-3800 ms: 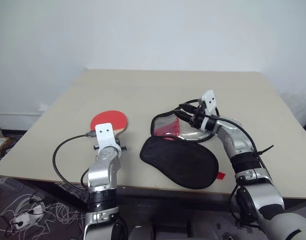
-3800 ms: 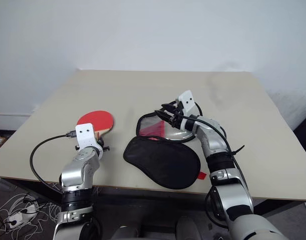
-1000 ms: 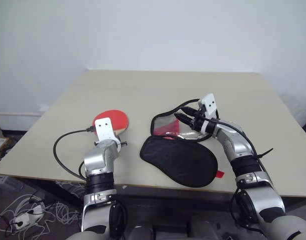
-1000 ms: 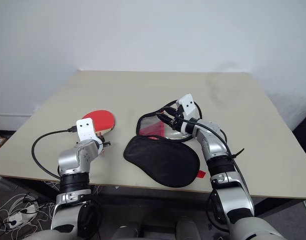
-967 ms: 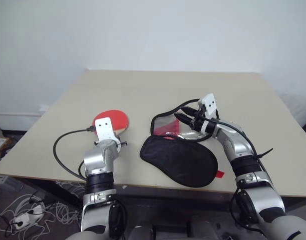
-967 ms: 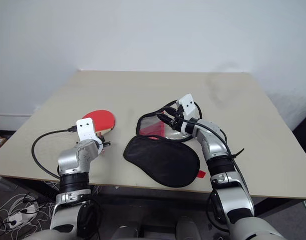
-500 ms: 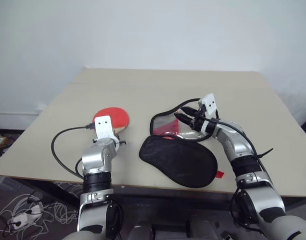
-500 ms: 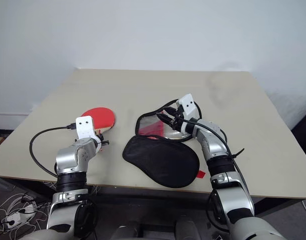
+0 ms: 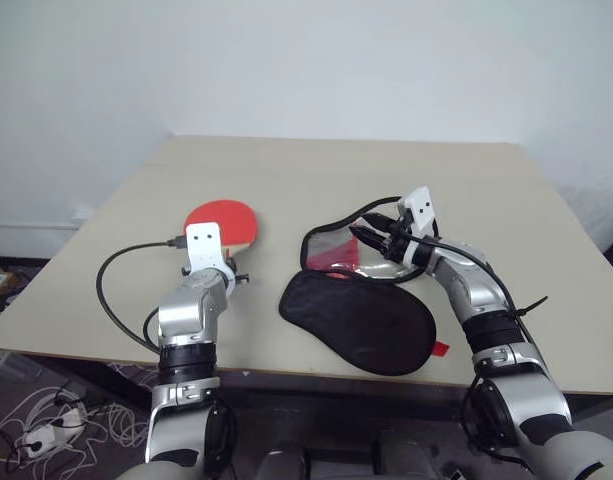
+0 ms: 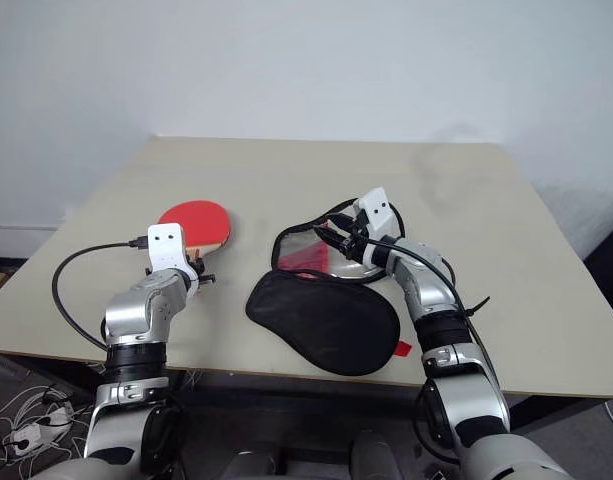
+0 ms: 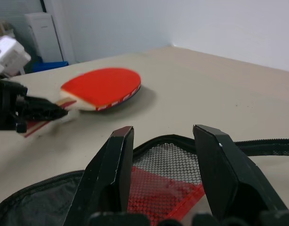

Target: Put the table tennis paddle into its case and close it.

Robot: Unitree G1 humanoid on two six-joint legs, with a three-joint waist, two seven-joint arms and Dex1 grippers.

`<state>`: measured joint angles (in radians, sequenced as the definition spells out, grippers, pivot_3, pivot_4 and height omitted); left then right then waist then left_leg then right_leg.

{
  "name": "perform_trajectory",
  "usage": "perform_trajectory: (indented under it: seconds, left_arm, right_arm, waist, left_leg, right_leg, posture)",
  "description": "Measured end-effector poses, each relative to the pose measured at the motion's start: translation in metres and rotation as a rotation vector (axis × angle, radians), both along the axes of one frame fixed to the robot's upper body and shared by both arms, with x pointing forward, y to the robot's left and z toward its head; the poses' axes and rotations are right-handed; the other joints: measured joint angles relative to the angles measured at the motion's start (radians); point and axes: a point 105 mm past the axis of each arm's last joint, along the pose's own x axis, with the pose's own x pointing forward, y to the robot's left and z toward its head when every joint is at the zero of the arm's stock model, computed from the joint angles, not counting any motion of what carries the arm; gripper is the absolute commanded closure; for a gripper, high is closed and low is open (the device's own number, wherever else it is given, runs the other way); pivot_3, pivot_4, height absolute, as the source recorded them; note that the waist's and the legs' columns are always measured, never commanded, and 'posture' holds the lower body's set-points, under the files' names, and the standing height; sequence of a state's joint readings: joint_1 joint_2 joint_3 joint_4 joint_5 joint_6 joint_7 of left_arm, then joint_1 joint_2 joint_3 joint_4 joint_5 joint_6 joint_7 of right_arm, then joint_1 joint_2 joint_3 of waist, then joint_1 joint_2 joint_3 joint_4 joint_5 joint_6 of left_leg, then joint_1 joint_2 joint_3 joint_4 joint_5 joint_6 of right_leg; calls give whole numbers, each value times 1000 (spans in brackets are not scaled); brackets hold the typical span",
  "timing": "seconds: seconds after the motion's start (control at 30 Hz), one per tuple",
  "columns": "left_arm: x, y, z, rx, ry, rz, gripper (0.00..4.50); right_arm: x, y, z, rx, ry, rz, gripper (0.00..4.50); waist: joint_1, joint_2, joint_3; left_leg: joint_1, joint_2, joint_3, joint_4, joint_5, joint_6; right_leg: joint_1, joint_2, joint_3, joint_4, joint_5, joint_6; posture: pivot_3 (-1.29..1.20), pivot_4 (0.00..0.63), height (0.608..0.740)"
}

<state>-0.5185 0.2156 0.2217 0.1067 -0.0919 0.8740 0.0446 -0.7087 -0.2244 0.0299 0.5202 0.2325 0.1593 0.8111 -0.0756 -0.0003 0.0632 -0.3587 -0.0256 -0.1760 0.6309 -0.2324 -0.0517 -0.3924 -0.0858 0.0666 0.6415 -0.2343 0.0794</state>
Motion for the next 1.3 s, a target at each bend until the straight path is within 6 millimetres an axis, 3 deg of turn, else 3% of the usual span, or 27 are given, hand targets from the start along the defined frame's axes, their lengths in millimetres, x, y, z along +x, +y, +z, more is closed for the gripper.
perform_trajectory:
  seconds: [0.13, 0.33, 0.53, 0.97, 1.3]
  left_arm:
    - [6, -5, 22, 45, -129, -122, 3472]
    - [7, -24, 38, 19, -251, -350, 3472]
    - [-1, -48, 54, 40, -365, -645, 3472]
    - [-18, -73, 22, 50, -292, -1032, 3472]
    - [-34, -100, 13, 46, -246, -1331, 3472]
  right_arm:
    - [3, -4, 7, -15, -23, 5, 2320]
    - [5, -14, 13, -30, -32, 17, 2320]
    - [14, -44, 29, -8, -62, -66, 2320]
    - [31, -121, 45, 72, -100, -443, 2320]
    - [17, -142, 29, 67, -31, -425, 2320]
  waist:
    - [0, 0, 0]
    - [0, 0, 0]
    - [0, 0, 0]
    - [0, 1, 1]
    - [0, 1, 1]
  left_leg:
    - [0, 0, 0, 0, 0, 0]
    - [0, 0, 0, 0, 0, 0]
    - [0, 0, 1, 0, 0, 0]
    - [0, 0, 1, -1, 0, 1]
    - [0, 0, 2, 0, 1, 3]
  right_leg:
    - [0, 0, 0, 0, 0, 0]
    - [0, 0, 0, 0, 0, 0]
    - [0, 0, 0, 0, 0, 0]
    - [0, 0, 1, 0, 0, -1]
    - [1, 0, 2, 0, 0, -1]
  posture:
    - [0, 0, 740]
    - [0, 0, 740]
    - [0, 0, 740]
    - [0, 0, 740]
    - [0, 0, 740]
